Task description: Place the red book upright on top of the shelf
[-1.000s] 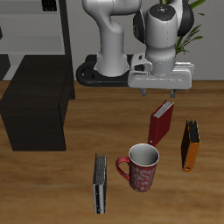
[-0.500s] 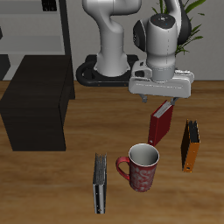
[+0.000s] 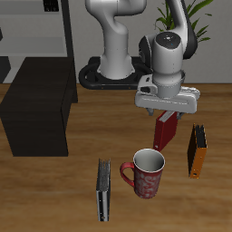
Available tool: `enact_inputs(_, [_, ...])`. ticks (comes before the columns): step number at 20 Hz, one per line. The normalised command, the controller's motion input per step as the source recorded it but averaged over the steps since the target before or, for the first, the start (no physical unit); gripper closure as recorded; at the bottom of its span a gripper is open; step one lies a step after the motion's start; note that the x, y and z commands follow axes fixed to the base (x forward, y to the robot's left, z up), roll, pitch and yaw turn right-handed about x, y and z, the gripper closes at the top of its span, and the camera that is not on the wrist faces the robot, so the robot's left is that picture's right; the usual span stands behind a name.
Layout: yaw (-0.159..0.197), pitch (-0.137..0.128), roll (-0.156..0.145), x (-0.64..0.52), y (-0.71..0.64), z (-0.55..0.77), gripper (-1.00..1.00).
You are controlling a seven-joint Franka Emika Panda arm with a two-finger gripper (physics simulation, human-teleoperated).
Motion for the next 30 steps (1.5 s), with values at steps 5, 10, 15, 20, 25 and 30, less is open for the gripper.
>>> enact_inputs(5, [-0.025, 0.059, 0.043, 0.07, 0.01, -0.21, -1.0])
enact_inputs(10, [0.008, 0.026, 0.011, 0.0, -0.02, -0.1, 1.0])
enact_inputs(15, [0.017, 0.012, -0.01, 0.02, -0.23, 0.16, 1.0])
enact_inputs(20, [0.129, -0.018, -0.039, 0.0, -0.42, 0.44, 1.0])
enact_inputs(25, [0.11, 0.008, 0.005, -0.01, -0.33, 0.4, 1.0])
enact_inputs(30, [0.135, -0.045, -0.007, -0.02, -0.58, 0.62, 1.0])
